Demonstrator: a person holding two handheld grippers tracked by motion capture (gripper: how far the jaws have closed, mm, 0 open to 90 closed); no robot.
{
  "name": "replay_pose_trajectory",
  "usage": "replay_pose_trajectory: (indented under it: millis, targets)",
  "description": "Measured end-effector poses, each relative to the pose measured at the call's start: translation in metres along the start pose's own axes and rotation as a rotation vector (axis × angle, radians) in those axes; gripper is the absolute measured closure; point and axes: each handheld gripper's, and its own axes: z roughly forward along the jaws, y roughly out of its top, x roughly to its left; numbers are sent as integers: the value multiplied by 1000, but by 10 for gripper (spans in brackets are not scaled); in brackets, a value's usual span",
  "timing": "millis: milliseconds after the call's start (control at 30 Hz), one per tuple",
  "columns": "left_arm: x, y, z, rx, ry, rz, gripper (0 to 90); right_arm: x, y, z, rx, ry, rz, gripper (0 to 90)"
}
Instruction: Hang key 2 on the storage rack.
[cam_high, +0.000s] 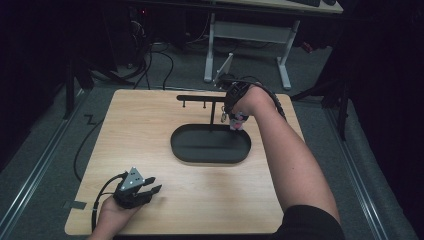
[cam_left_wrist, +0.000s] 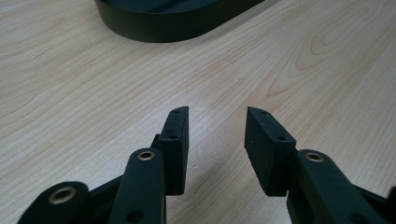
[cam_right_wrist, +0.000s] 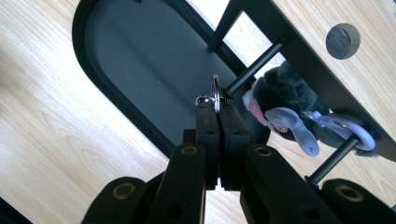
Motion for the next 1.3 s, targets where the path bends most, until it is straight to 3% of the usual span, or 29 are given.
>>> replay_pose_trajectory:
  millis: [333,700,867,933,1067,1167,1300]
  targets:
    - [-1,0,1,3,-2,2,607,-9,0,3,-2,2,14,891]
    - [0,0,1,9,-6,5,605,-12,0,4,-18,-53,9,871]
    - [0,0,1,9,-6,4,605,-12,0,6,-10,-80,25,774]
    - [0,0,1,10,-7,4,605,-12,-1,6,-13,-77,12,767]
    - [0,0,1,15,-10,6,604,-10,-4,5,-10,-65,39,752]
    - [-1,0,2,15,-9,6,602,-10,-8,7,-16,-56,23,734]
    - [-1,0,3,12,-8,6,601,-9,-14,10,-22,-48,45,698]
